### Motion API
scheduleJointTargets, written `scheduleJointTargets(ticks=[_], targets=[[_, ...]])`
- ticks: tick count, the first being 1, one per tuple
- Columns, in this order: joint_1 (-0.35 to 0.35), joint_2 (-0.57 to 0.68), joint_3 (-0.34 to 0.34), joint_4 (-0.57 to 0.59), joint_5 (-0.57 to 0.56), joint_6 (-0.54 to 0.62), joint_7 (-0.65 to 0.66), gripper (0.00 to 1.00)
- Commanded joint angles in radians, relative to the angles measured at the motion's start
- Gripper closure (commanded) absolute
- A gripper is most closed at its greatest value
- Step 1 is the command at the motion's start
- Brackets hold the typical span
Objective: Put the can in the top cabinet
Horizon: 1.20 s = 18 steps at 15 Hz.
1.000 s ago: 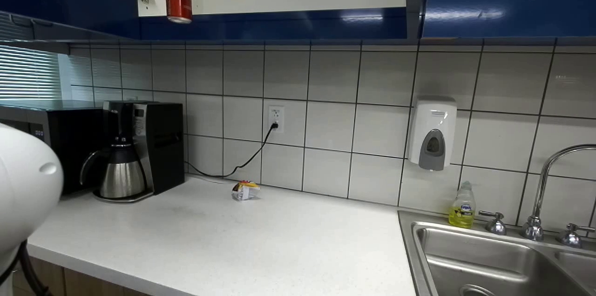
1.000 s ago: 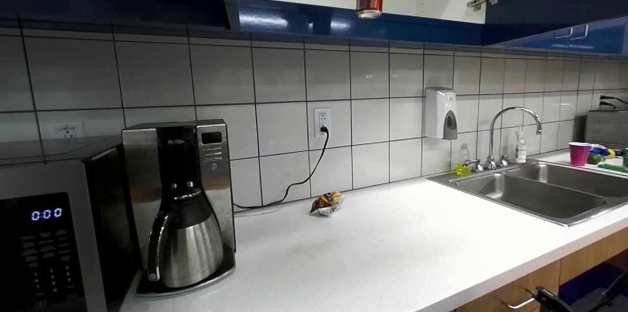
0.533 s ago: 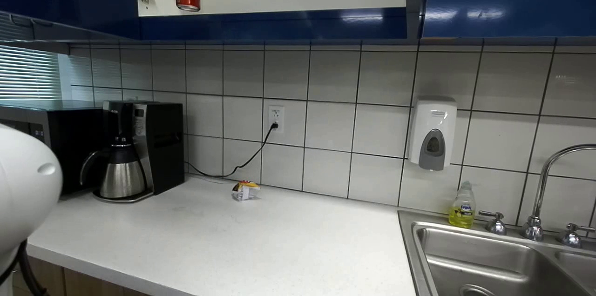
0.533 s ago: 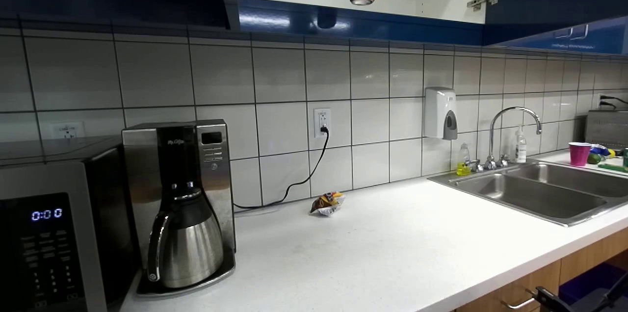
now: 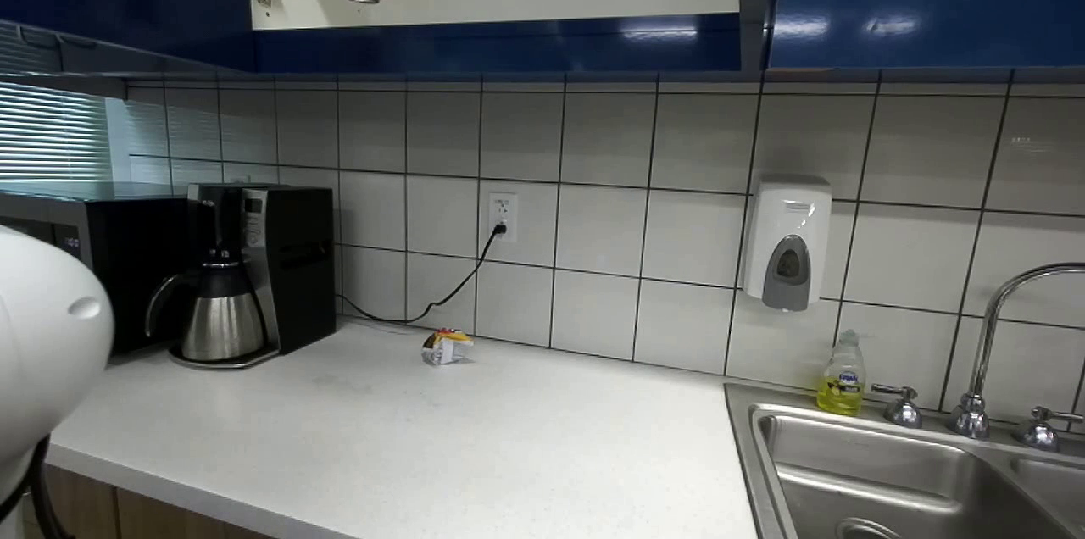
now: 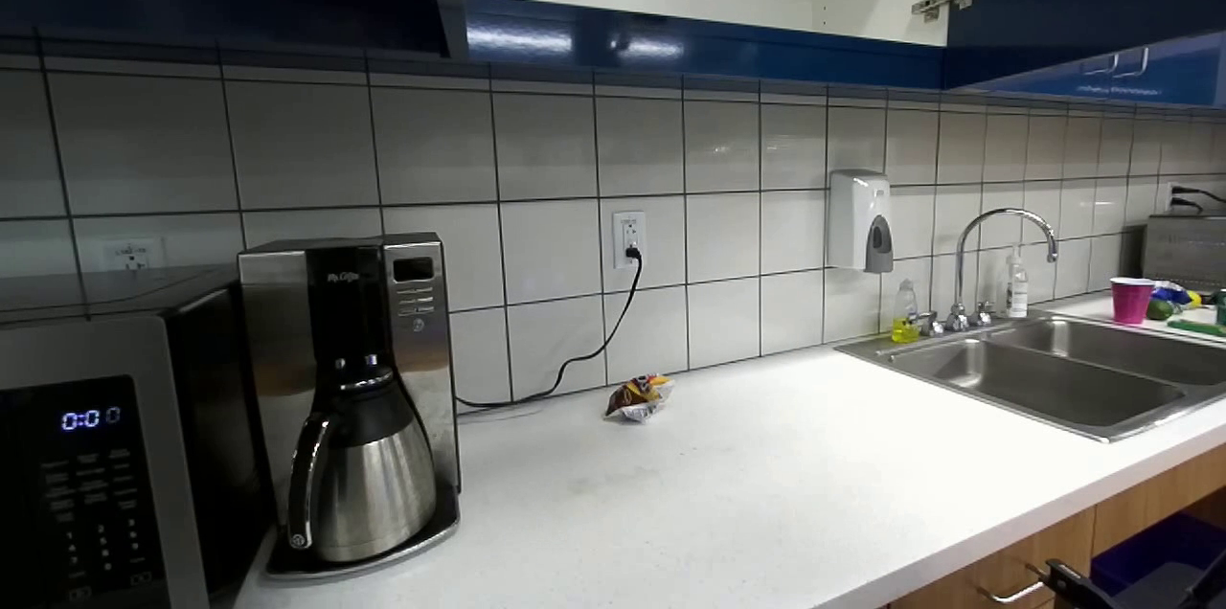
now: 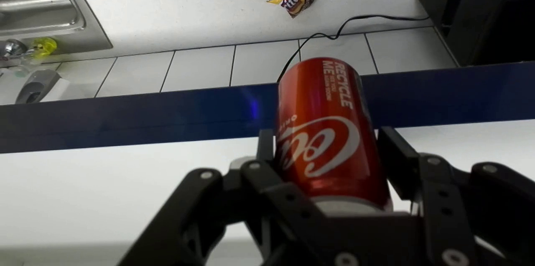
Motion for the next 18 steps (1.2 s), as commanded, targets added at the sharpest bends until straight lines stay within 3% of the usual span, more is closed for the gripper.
scheduleJointTargets(ticks=[1, 6, 18], targets=[[-0.009, 0.104, 0.011, 0.174, -0.037, -0.063, -0.004, 0.62], [0.006, 0.213, -0.001, 0.326, -0.072, -0.106, -0.004, 0.62], [-0.004, 0.388, -0.05, 0.5, -0.065, -0.114, -0.016, 0.62]])
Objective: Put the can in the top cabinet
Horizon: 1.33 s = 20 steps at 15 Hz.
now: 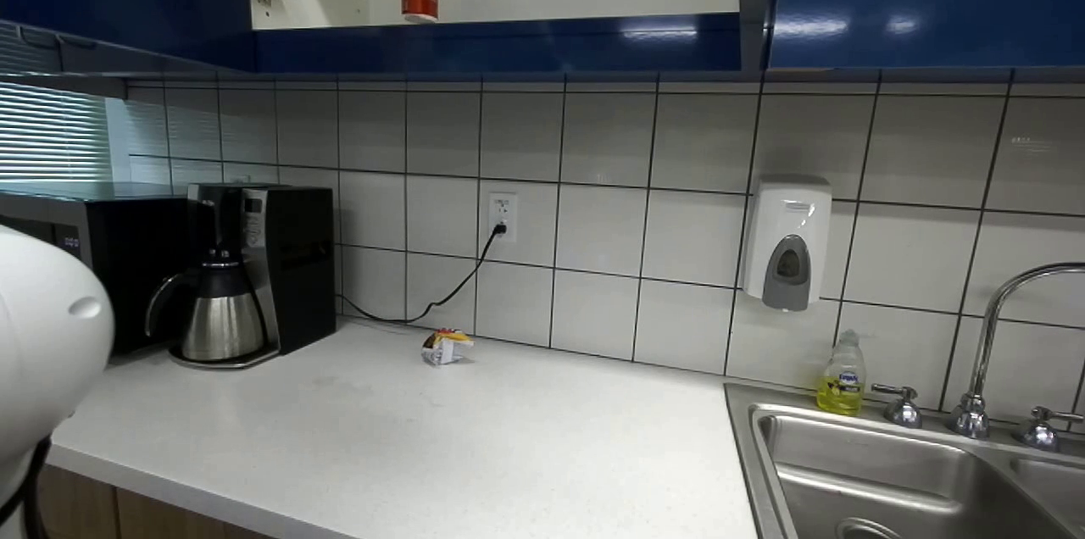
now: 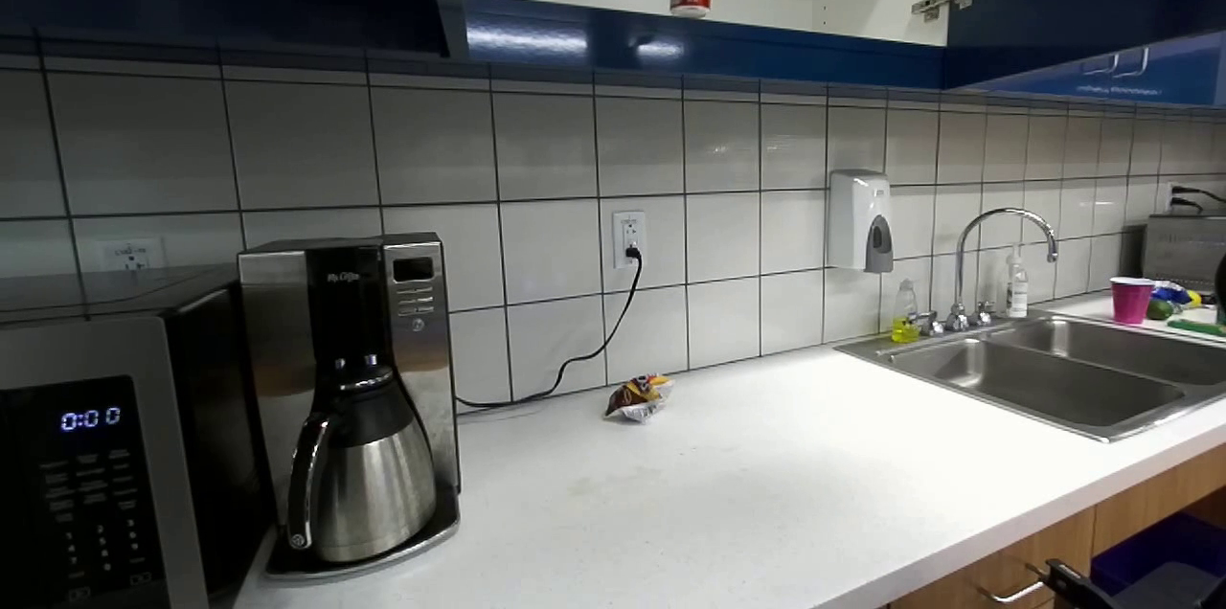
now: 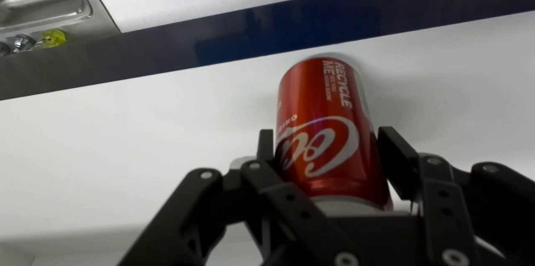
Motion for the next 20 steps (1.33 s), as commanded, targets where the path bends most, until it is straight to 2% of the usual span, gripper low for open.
scheduleJointTargets(ticks=[1, 11, 20], targets=[[-0.004, 0.061, -0.01, 0.104, -0.004, -0.041, -0.017, 0.62], [-0.001, 0.111, -0.038, 0.196, -0.002, -0.081, -0.018, 0.62], [-0.008, 0.143, -0.054, 0.228, 0.006, -0.093, -0.021, 0.62]])
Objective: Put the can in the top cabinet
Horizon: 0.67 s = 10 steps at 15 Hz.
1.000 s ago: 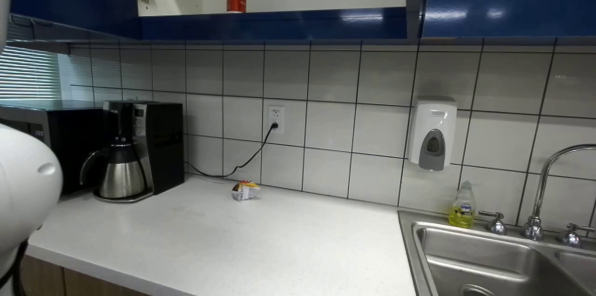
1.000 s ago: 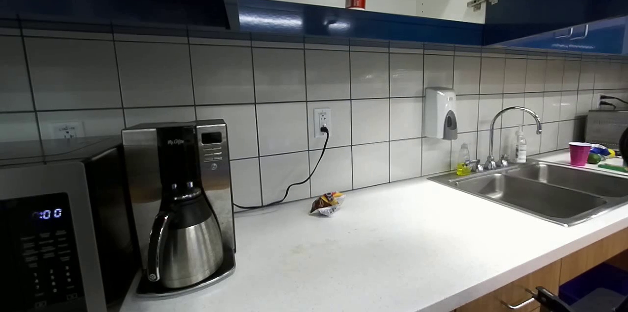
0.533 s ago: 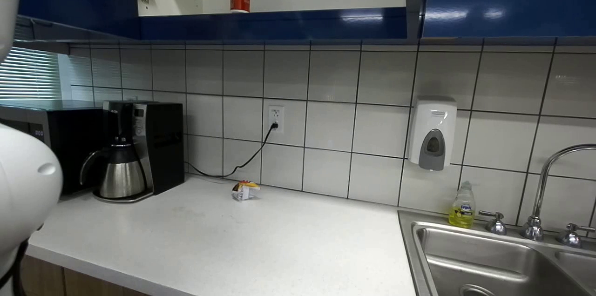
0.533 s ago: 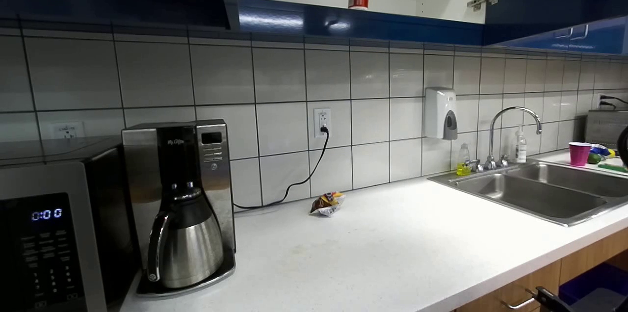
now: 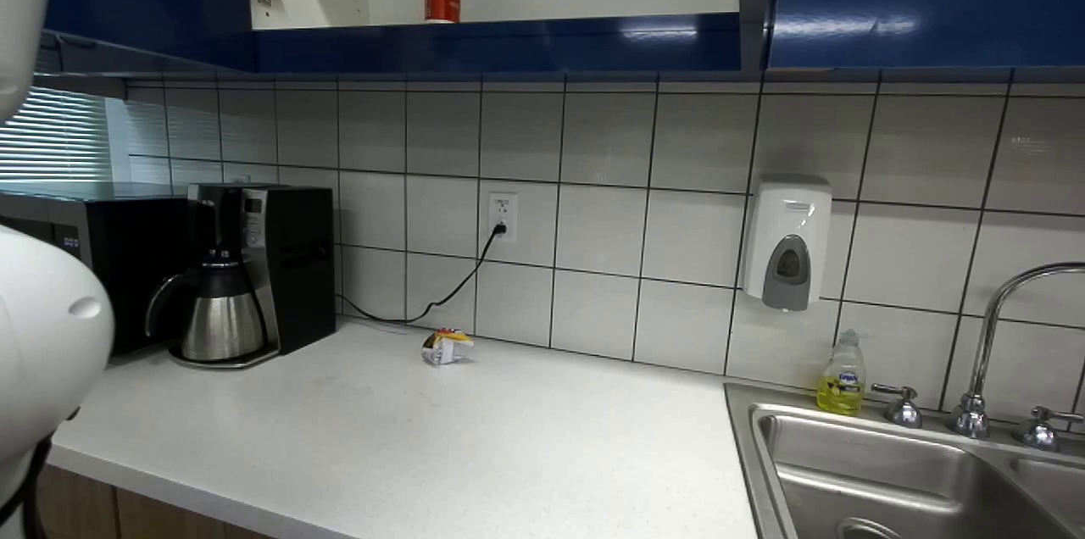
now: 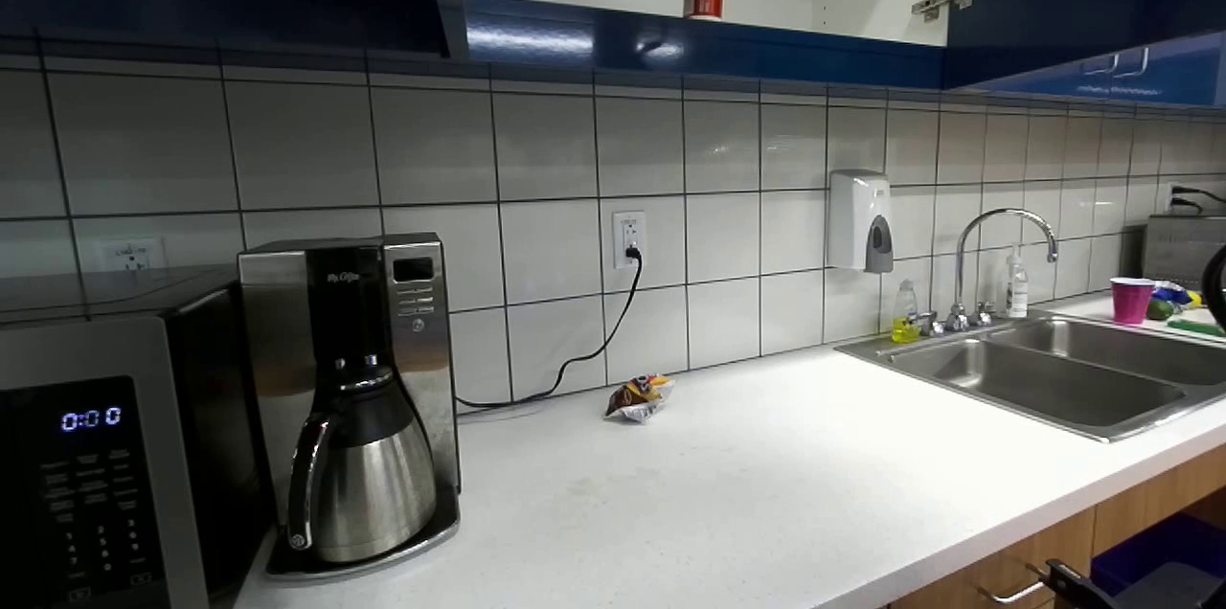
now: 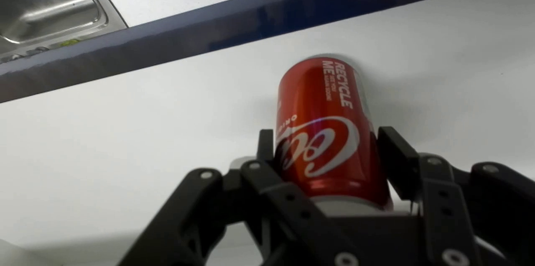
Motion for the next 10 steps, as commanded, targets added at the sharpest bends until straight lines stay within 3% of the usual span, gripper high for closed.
scheduleJointTargets(ticks=[1, 7, 8, 9, 10], targets=[[-0.008, 0.035, -0.005, 0.06, 0.007, -0.025, -0.021, 0.62], [-0.006, 0.057, -0.009, 0.077, 0.008, -0.027, -0.019, 0.62], [-0.007, 0.058, -0.009, 0.079, 0.01, -0.028, -0.02, 0.12], [-0.007, 0.06, -0.01, 0.08, 0.009, -0.026, -0.018, 0.11], [-0.008, 0.06, -0.01, 0.078, 0.011, -0.026, -0.018, 0.04]])
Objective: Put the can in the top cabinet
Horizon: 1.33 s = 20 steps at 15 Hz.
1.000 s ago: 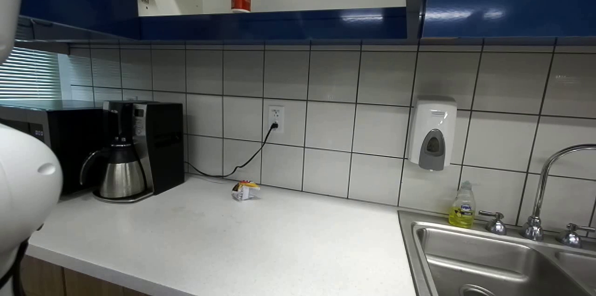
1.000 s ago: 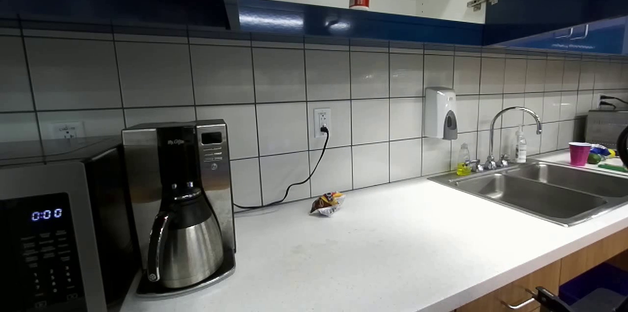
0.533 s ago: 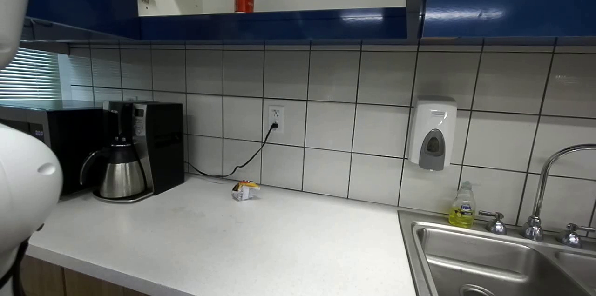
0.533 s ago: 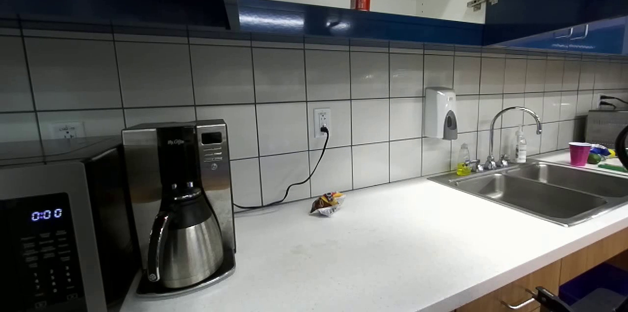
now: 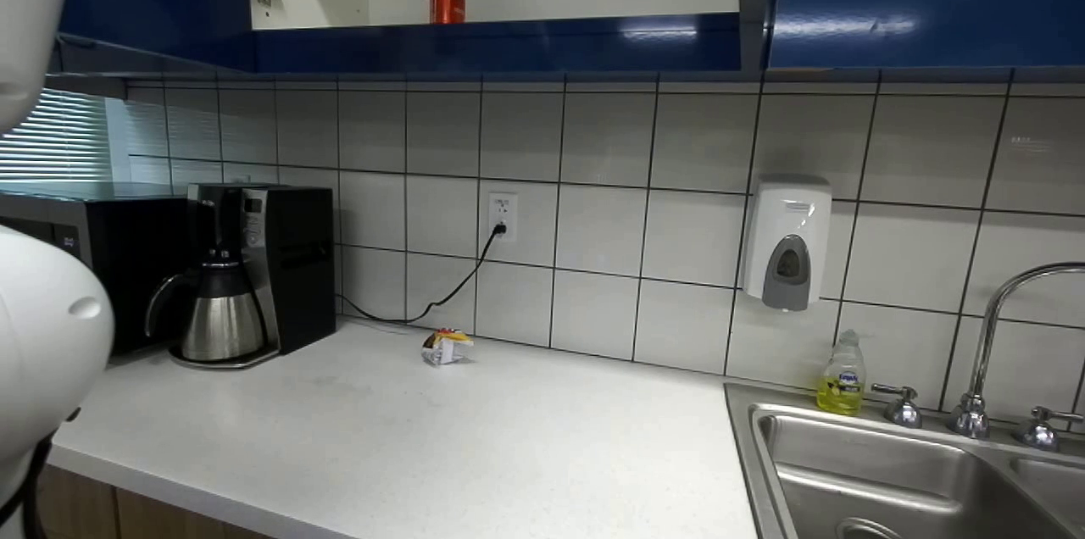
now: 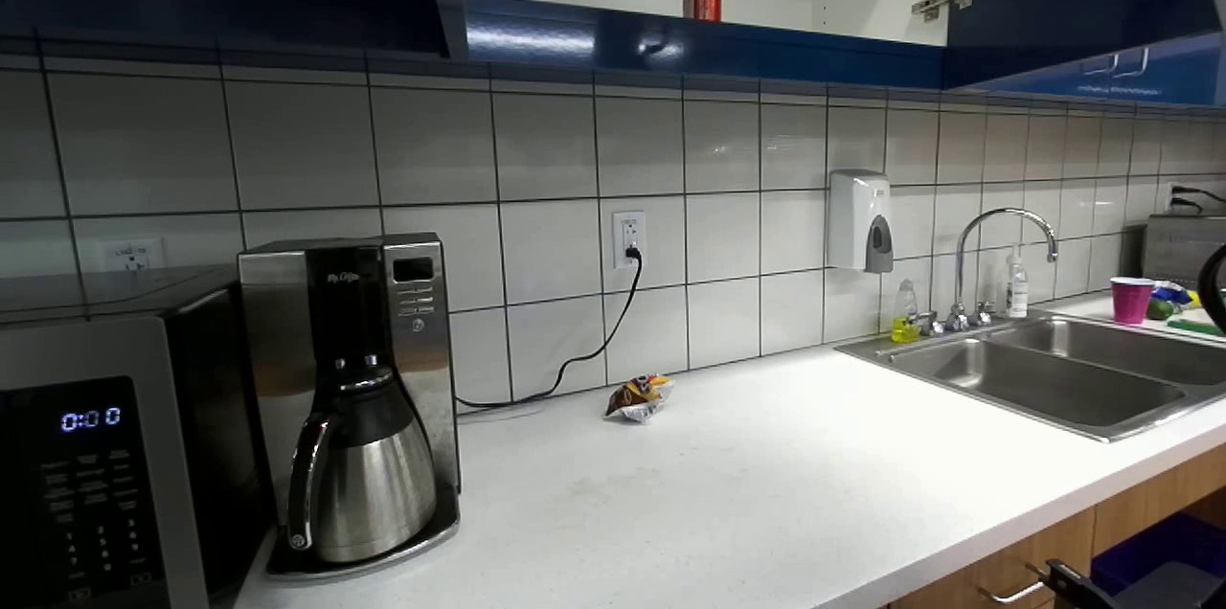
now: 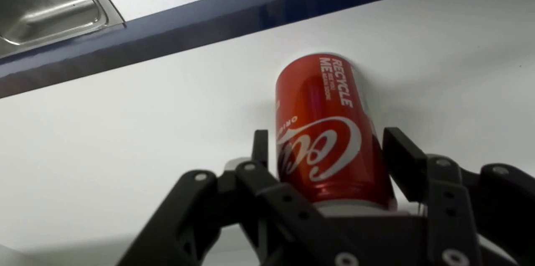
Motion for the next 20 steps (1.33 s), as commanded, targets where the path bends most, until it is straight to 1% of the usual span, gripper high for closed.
scheduleJointTargets(ticks=[1, 6, 9, 14, 17, 20], targets=[[-0.009, 0.023, -0.001, 0.042, 0.014, -0.023, -0.018, 0.0], [-0.005, 0.007, 0.002, 0.024, 0.023, -0.015, -0.017, 0.0], [-0.009, -0.022, 0.008, 0.0, 0.051, -0.006, -0.017, 0.0], [0.008, -0.096, 0.014, -0.079, 0.087, 0.002, -0.006, 0.0], [0.021, -0.168, 0.018, -0.166, 0.087, 0.001, 0.007, 0.0], [0.036, -0.284, 0.02, -0.327, 0.092, 0.021, 0.017, 0.0]])
